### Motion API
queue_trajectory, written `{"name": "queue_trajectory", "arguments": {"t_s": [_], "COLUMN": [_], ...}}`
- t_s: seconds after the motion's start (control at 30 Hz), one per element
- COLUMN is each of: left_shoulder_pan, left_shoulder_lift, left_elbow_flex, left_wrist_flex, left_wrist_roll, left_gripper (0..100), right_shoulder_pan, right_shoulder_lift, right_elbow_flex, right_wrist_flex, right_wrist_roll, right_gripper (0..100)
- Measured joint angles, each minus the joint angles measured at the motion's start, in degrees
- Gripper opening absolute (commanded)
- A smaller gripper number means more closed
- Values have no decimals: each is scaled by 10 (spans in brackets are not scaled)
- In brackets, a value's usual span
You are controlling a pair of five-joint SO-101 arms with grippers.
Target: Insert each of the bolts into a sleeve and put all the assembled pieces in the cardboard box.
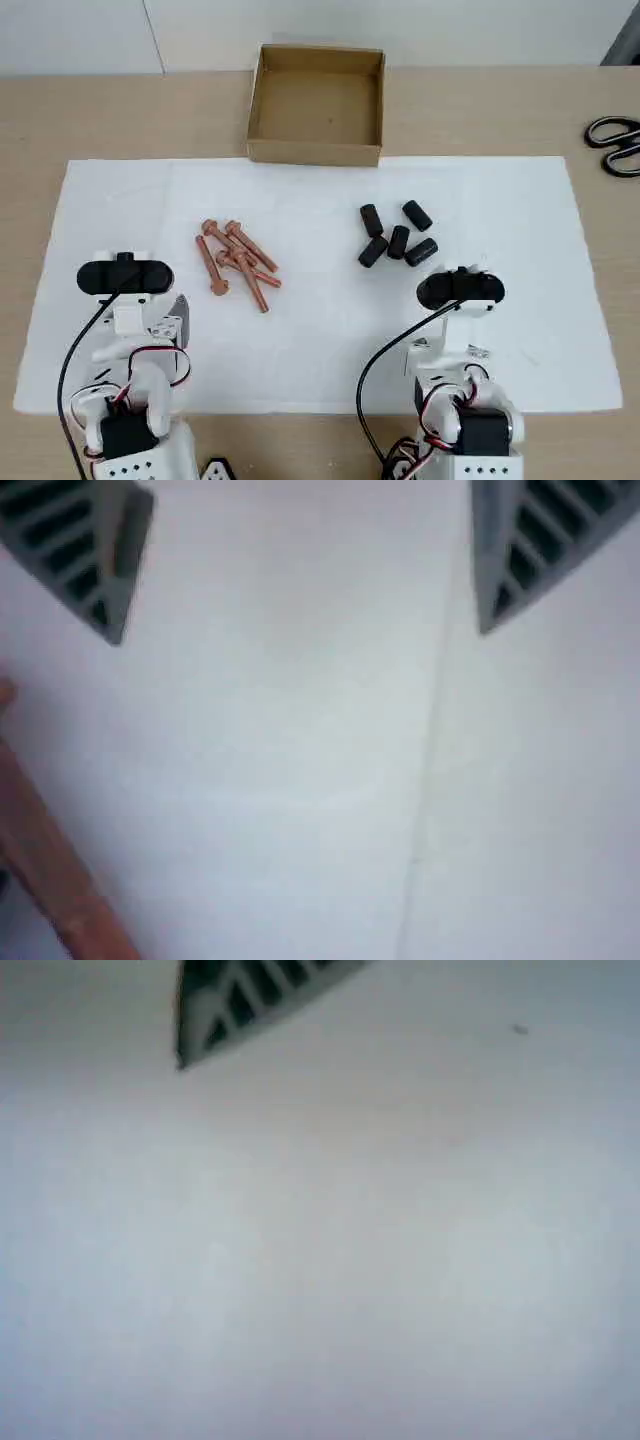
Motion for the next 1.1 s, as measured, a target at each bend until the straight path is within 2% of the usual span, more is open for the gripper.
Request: {"name": "queue_trajectory", "arguments": {"t_s": [1.1], "left_shoulder_pan": [0], "left_shoulder_lift": [0], "left_elbow_flex": [0], "left_wrist_flex": [0], "left_wrist_roll": [0], "left_gripper": [216], "right_shoulder_pan": [-18], "right_shoulder_lift": [0], "right_elbow_flex": [2], "right_wrist_flex": [-5], "right_wrist_roll": [0], "right_gripper": [210]}}
